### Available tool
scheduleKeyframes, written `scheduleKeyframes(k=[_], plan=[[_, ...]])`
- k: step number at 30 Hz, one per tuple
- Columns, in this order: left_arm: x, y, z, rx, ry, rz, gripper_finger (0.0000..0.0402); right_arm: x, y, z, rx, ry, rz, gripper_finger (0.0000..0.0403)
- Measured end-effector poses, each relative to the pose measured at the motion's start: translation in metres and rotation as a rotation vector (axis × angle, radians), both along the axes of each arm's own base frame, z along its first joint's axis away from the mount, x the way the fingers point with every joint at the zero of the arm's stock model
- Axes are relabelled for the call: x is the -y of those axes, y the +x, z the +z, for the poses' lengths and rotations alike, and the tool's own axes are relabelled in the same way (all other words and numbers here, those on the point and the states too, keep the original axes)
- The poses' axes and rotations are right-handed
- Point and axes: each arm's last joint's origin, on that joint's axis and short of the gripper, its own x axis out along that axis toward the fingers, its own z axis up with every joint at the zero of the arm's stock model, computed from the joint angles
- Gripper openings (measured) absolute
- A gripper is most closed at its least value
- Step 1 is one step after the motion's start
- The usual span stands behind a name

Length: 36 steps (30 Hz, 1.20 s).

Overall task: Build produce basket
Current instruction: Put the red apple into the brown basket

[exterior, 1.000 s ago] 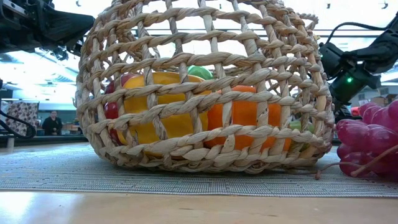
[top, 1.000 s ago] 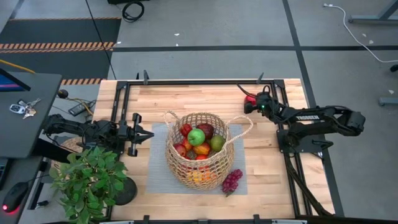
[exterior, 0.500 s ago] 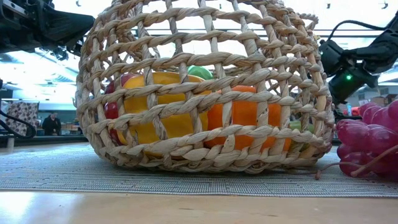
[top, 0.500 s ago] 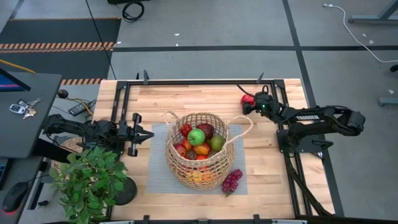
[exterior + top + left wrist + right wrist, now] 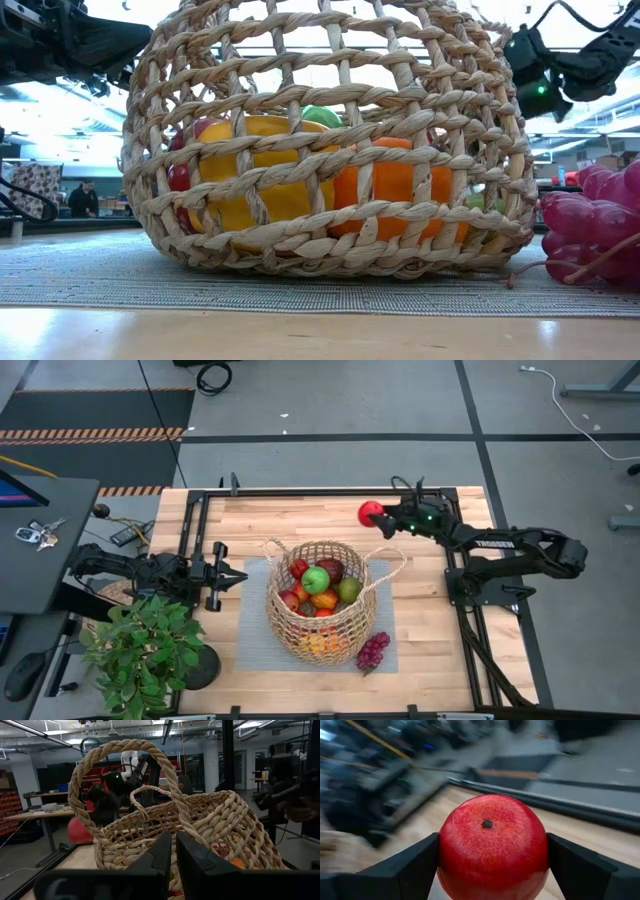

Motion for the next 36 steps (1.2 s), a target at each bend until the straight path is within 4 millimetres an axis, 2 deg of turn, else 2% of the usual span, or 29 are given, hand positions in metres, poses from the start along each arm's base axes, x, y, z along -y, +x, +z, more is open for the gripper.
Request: scheduleKeyframes(k=[6, 12, 18, 23, 28, 36], plan=[[0.0, 0.0, 0.0, 0.0, 0.0, 0.0, 0.0032, -0.007, 0.0, 0.034, 0.235, -0.095, 0.193, 0.0346], [0.0, 0.0, 0.0, 0.0, 0.0, 0.0, 0.0028, -0.025, -0.007, 0.063, 0.394, -0.242, 0.343, 0.0346], [0.0, 0.0, 0.0, 0.0, 0.0, 0.0, 0.0035, -0.045, -0.009, 0.08, 0.5, -0.365, 0.426, 0.0346], [0.0, 0.0, 0.0, 0.0, 0.0, 0.0, 0.0035, -0.057, -0.006, 0.086, 0.556, -0.432, 0.43, 0.0346], [0.0, 0.0, 0.0, 0.0, 0.0, 0.0, 0.003, -0.067, 0.005, 0.1, 0.56, -0.471, 0.464, 0.0346], [0.0, 0.0, 0.0, 0.0, 0.0, 0.0, 0.0032, -0.087, 0.041, 0.118, 0.451, -0.511, 0.535, 0.0346]])
